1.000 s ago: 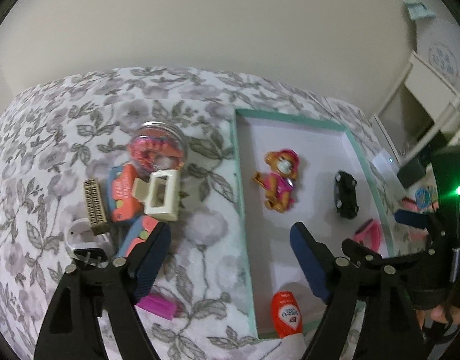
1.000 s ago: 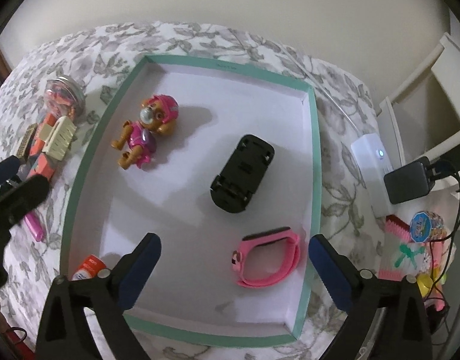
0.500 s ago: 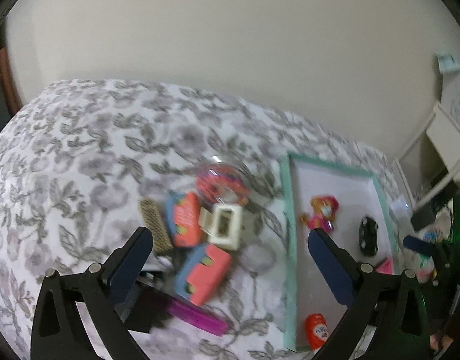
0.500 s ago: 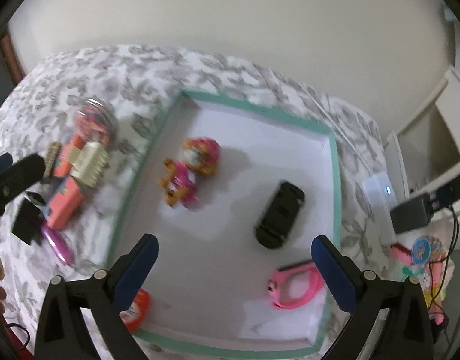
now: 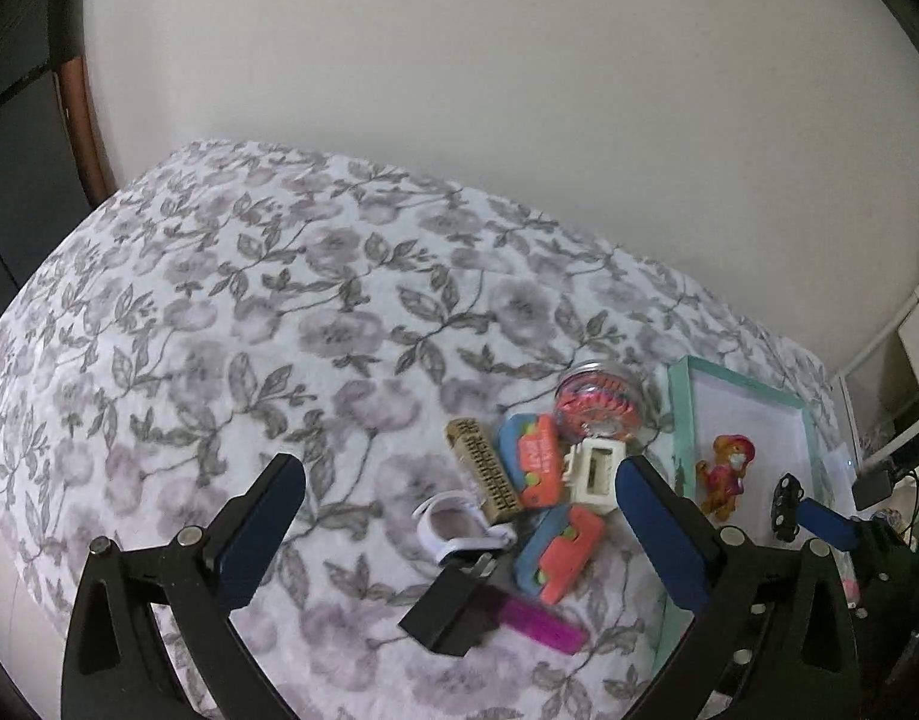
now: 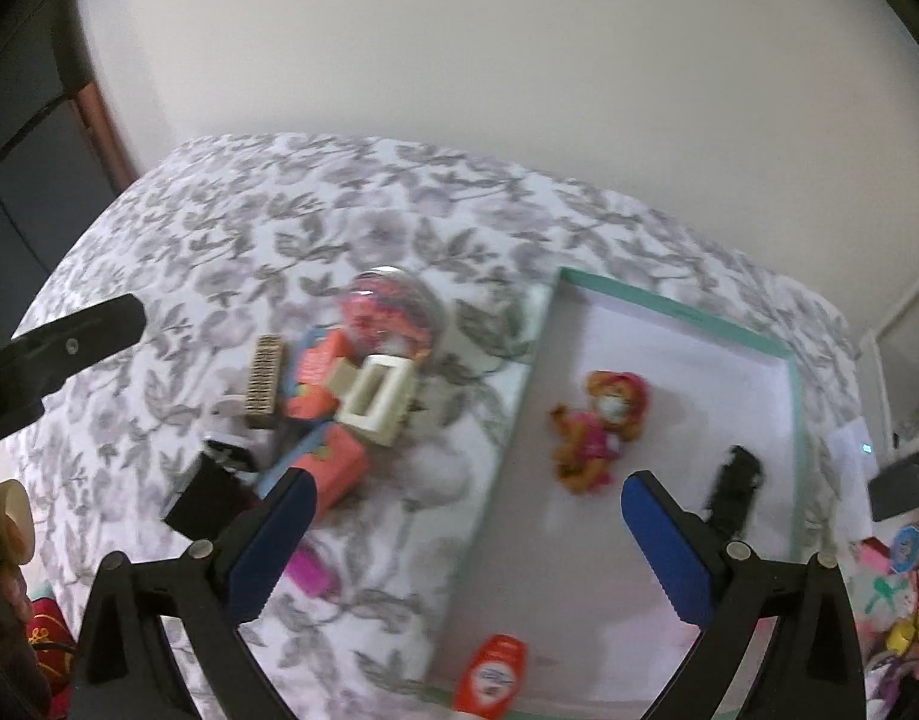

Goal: Organize rigid objects
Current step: 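Move both open tools from the tray back to the toy pile, then grasp the black charger with the left tool while the right tool grasps the purple stick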

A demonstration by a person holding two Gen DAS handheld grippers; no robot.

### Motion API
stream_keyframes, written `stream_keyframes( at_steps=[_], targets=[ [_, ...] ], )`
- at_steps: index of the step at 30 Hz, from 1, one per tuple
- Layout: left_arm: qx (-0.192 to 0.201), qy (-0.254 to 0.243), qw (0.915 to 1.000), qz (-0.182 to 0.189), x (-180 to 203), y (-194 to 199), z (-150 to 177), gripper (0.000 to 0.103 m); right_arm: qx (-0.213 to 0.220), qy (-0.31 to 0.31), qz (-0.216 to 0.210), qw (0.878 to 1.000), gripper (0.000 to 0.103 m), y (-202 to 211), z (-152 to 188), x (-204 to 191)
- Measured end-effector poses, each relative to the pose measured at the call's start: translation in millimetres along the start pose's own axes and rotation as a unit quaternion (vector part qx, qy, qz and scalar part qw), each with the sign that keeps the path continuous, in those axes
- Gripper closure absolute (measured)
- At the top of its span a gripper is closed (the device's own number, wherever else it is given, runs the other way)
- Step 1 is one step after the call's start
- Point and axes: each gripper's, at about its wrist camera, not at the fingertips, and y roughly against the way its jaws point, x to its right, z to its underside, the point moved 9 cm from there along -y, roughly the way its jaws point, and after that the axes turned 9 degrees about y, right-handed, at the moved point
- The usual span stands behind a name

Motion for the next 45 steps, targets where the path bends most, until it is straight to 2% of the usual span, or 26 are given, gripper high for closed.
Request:
stream_keyframes(
  at_steps=[4,9,14,22,24,27,31,32,35,41,45],
  targets=[
    [-0.02,0.007,0.9997,-0.01,-11.8,-4.5,6.2,0.0,-0.014,0.02,-0.019,1.0,0.0,-11.7,0.6,-25.2],
    [-0.062,0.04,0.9971,-0.017,-26.0,-22.8,21.8,0.0,-0.038,0.057,-0.041,0.997,0.0,-31.0,10.4,-56.2],
    [-0.097,0.036,0.9939,-0.037,-31.2,-40.6,39.6,0.0,-0.068,0.079,-0.055,0.993,0.002,-49.8,25.2,-72.0],
    [-0.137,0.018,0.9894,-0.045,-28.6,-60.9,65.4,0.002,-0.107,0.112,-0.078,0.985,0.02,-69.3,45.2,-92.2],
    [-0.143,0.018,0.9884,-0.047,-28.9,-64.6,69.9,0.006,-0.111,0.113,-0.083,0.984,0.023,-72.5,48.1,-96.0],
    [-0.154,0.013,0.9868,-0.049,-28.9,-68.5,74.3,0.017,-0.119,0.118,-0.093,0.982,0.034,-76.7,53.4,-103.0],
    [-0.168,0.014,0.9846,-0.047,-28.8,-73.8,81.0,0.02,-0.124,0.116,-0.099,0.981,0.04,-80.8,58.2,-107.1],
    [-0.172,0.014,0.9841,-0.043,-27.4,-75.3,82.8,0.028,-0.124,0.114,-0.102,0.98,0.042,-81.6,59.3,-107.7],
    [-0.183,0.02,0.9825,-0.026,-23.9,-77.6,87.6,0.038,-0.125,0.111,-0.103,0.981,0.045,-84.5,61.8,-107.9],
    [-0.19,0.02,0.9814,-0.013,-18.0,-81.1,92.5,0.05,-0.118,0.108,-0.102,0.982,0.051,-89.8,60.4,-107.4],
    [-0.193,0.017,0.9811,-0.008,-14.0,-82.9,93.8,0.054,-0.116,0.111,-0.117,0.98,0.062,-88.6,56.3,-109.3]
  ],
)
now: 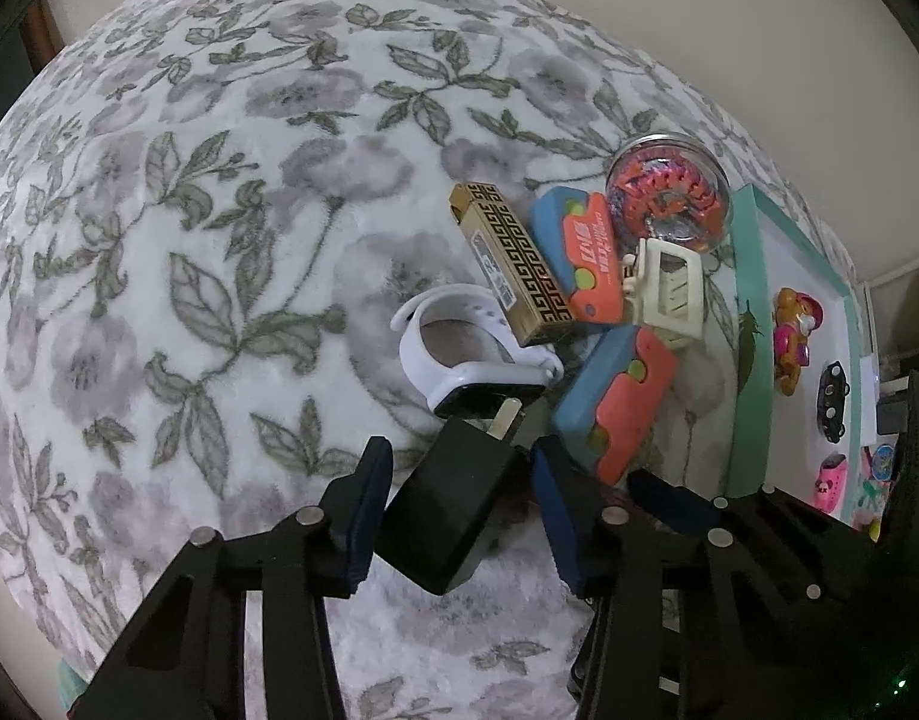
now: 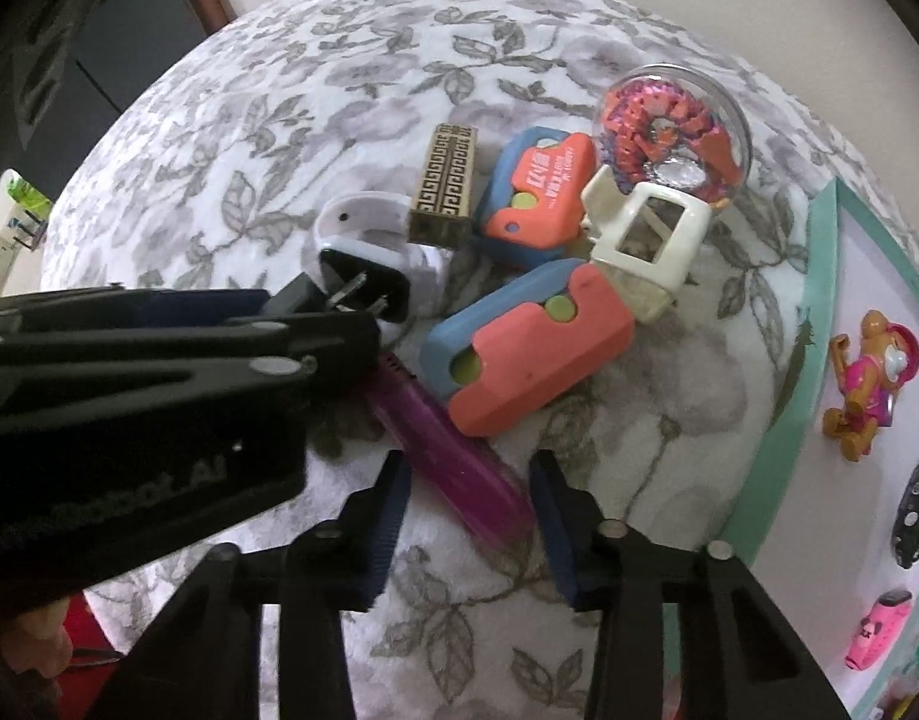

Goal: Organize rigid objects
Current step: 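Grasp the black charger with the left tool while the right tool grasps the purple stick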

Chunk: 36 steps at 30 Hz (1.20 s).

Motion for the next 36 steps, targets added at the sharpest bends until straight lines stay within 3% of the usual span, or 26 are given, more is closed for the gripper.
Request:
stream_keyframes(
  at_steps=[4,9,17,19,22,31,36],
  targets=[
    [0.001,-0.008,1.0,-0.003,0.3,0.1,0.2,0.055,-0.004,0.006,-0.02,1.0,0.069,2.7,2.4,-3.6],
    [-0.002,-0.004,1.0,-0.007,-3.4,-1.7,0.0,0.055,-0.005,0.011,-0.058,0.998,0.07,5.5,6.4,-14.8],
    [-0.013,0.014,0.9998,-0.001,-8.4,-9.8,2.9,0.055,0.0,0.011,-0.042,0.999,0.072,2.7,1.8,-20.8],
    [-0.013,0.015,0.9998,-0.005,-10.3,-11.7,3.1,0.056,0.0,0.017,-0.033,0.999,0.076,1.4,-0.3,-21.6],
    [-0.01,0.014,0.9998,-0.006,-10.0,-11.2,2.4,0.074,0.0,0.024,-0.027,0.999,0.079,-2.2,-3.2,-22.2],
    [-0.005,0.018,0.9998,0.001,-10.9,-2.1,-1.5,0.075,0.001,0.006,-0.023,1.0,0.081,1.9,1.1,-1.2],
    [0.023,0.015,0.9994,0.019,-7.1,19.7,-14.2,0.075,0.021,-0.009,-0.03,0.999,0.081,15.5,-2.1,11.8]
  ],
)
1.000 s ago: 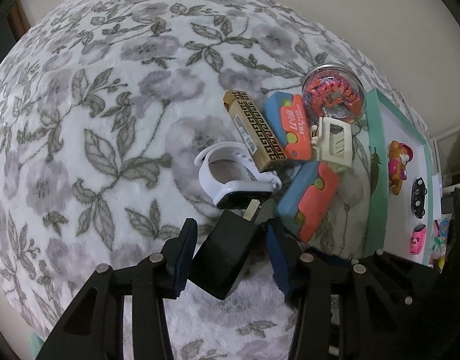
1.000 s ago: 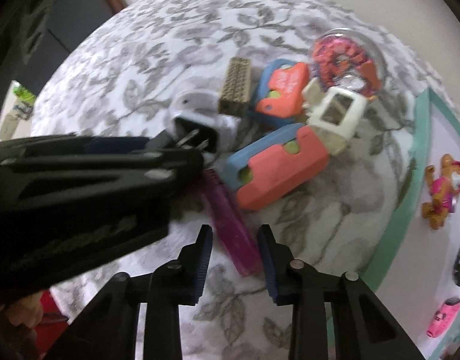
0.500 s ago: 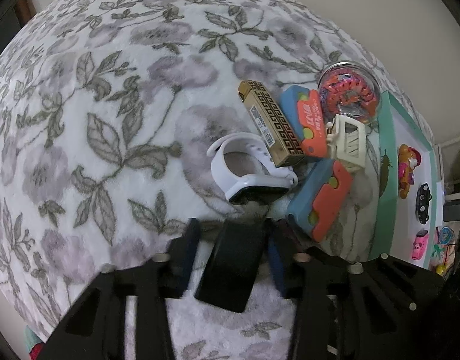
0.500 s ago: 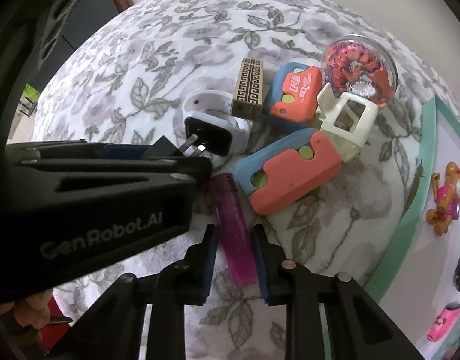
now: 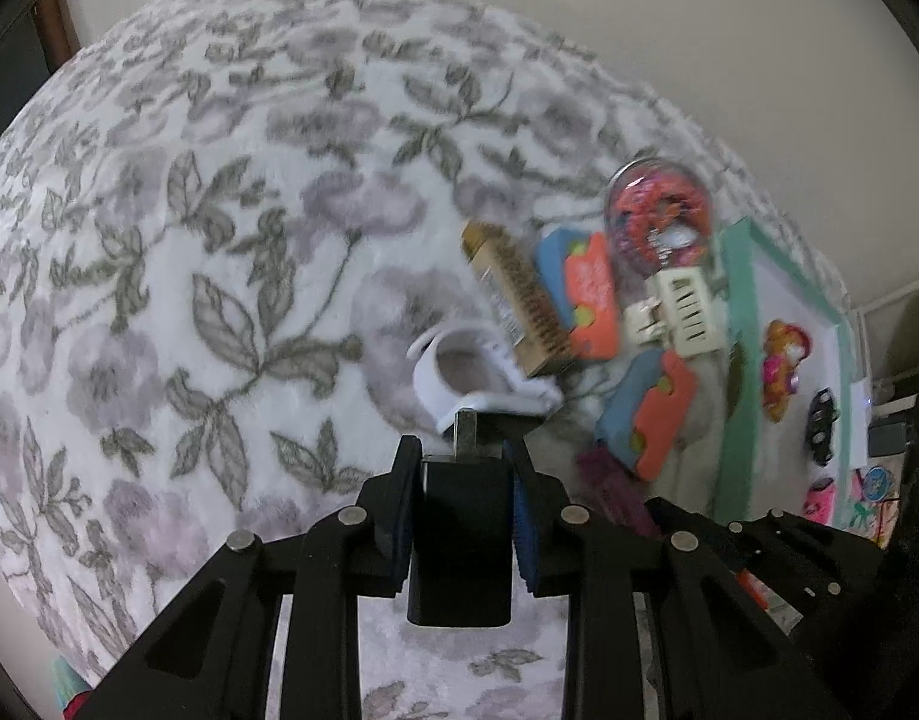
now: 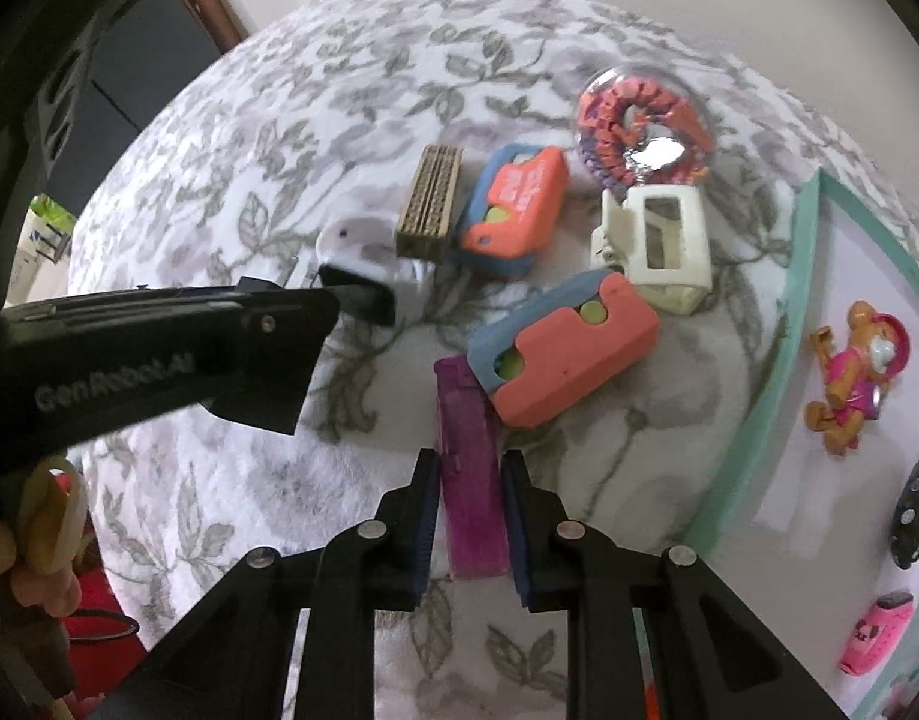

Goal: Organize rigid objects
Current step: 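Grasp the black charger with the left tool while the right tool grasps the purple stick, then carry the charger and purple stick into the white tray and open both tools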

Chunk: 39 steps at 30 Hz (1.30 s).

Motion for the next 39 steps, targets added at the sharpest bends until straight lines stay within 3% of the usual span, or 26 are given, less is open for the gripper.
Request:
stream_keyframes(
  at_steps=[20,29,39],
  targets=[
    [0.069,-0.027,0.9955,0.059,46.1,62.5,-12.5,0.075,0.058,-0.029,-0.003,0.998,0.088,49.9,-2.1,20.7],
    [0.074,-0.03,0.9943,0.07,53.7,68.9,-11.2,0.075,0.067,-0.041,-0.001,0.997,0.089,56.2,-2.3,29.4],
    [0.073,-0.043,0.9903,0.11,77.2,75.1,-6.4,0.075,0.12,-0.084,0.013,0.989,0.089,101.1,2.2,65.3]
  ],
)
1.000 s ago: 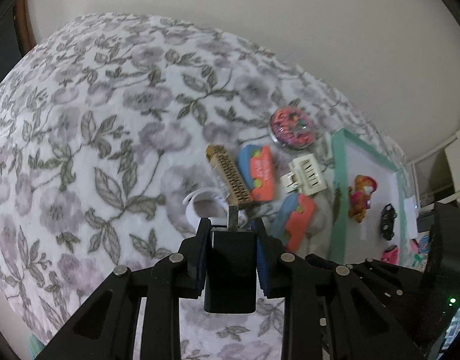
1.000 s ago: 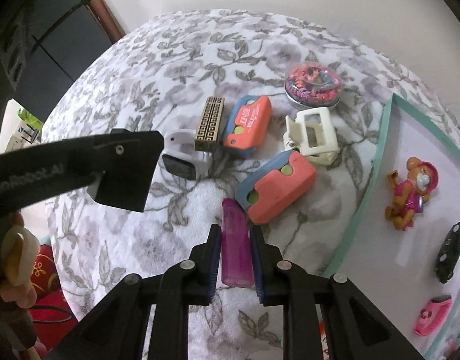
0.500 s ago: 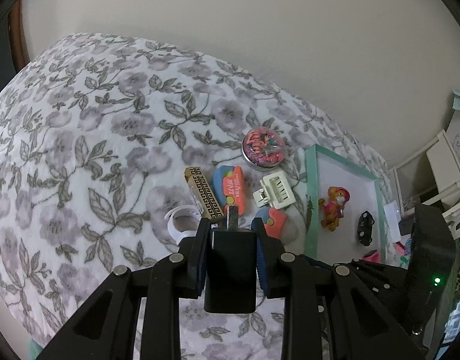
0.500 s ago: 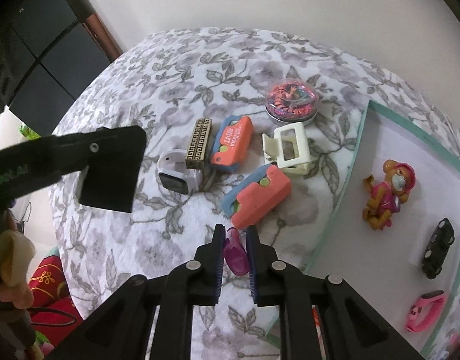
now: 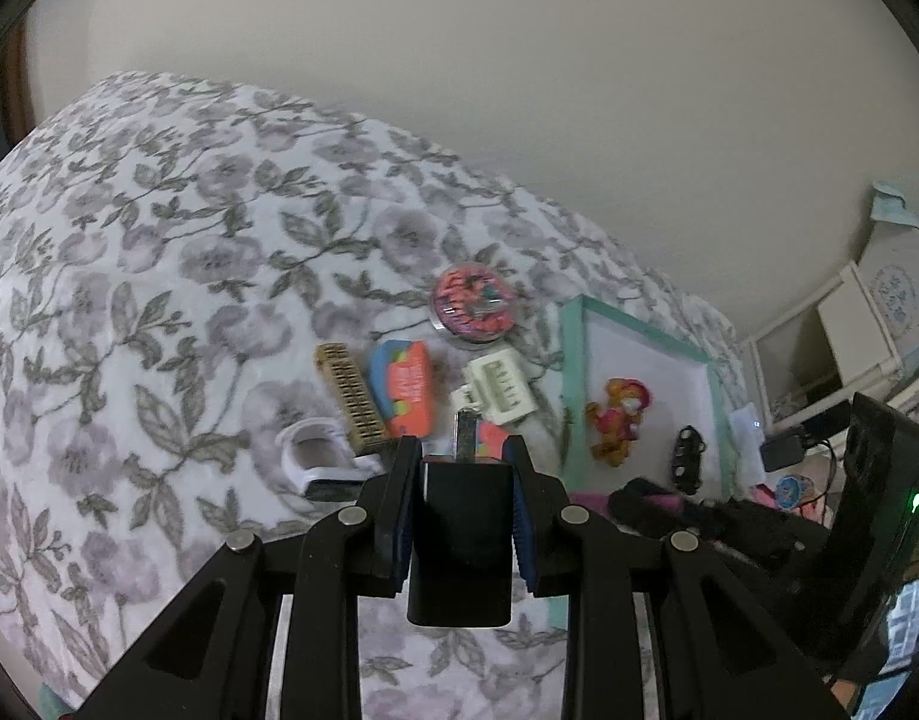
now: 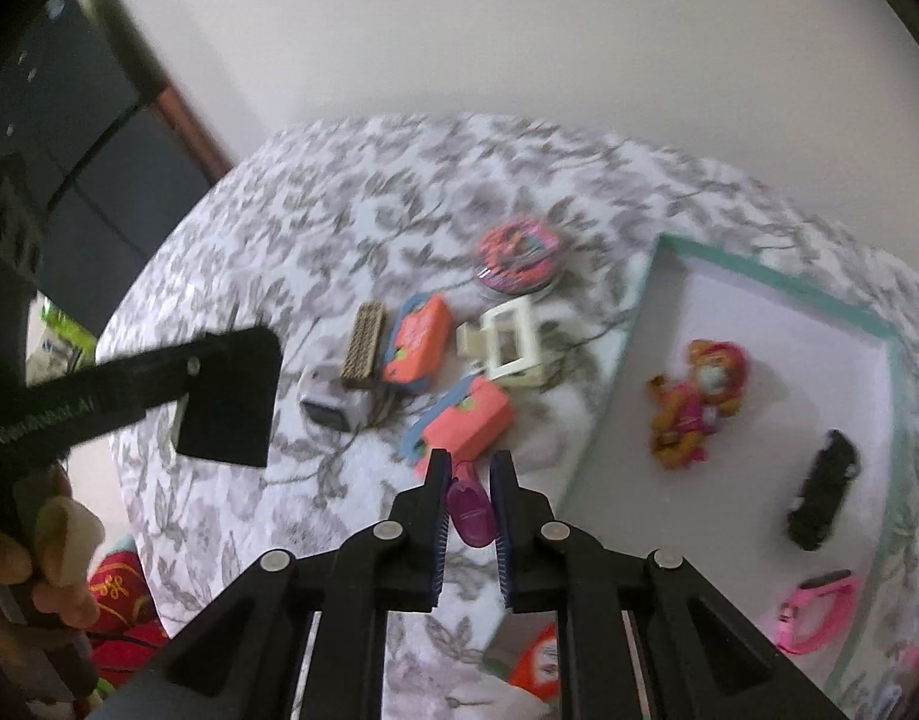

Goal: Organize rigid objects
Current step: 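Carry the charger and purple stick into the white tray and open both tools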

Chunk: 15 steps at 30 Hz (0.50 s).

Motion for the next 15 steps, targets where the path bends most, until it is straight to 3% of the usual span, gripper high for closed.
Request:
stream_keyframes(
  at_steps=[8,15],
  targets=[
    [-0.015,-0.045,0.9984,0.032,49.2,-13.6,18.7,0.075,0.035,-0.065,0.058,0.996,0.089,44.0,6.4,62.4],
    [-0.039,-0.096,0.994,0.036,88.8,-35.5,43.6,0.075,0.027,-0.118,0.114,0.986,0.089,57.6,34.9,117.3]
  ],
)
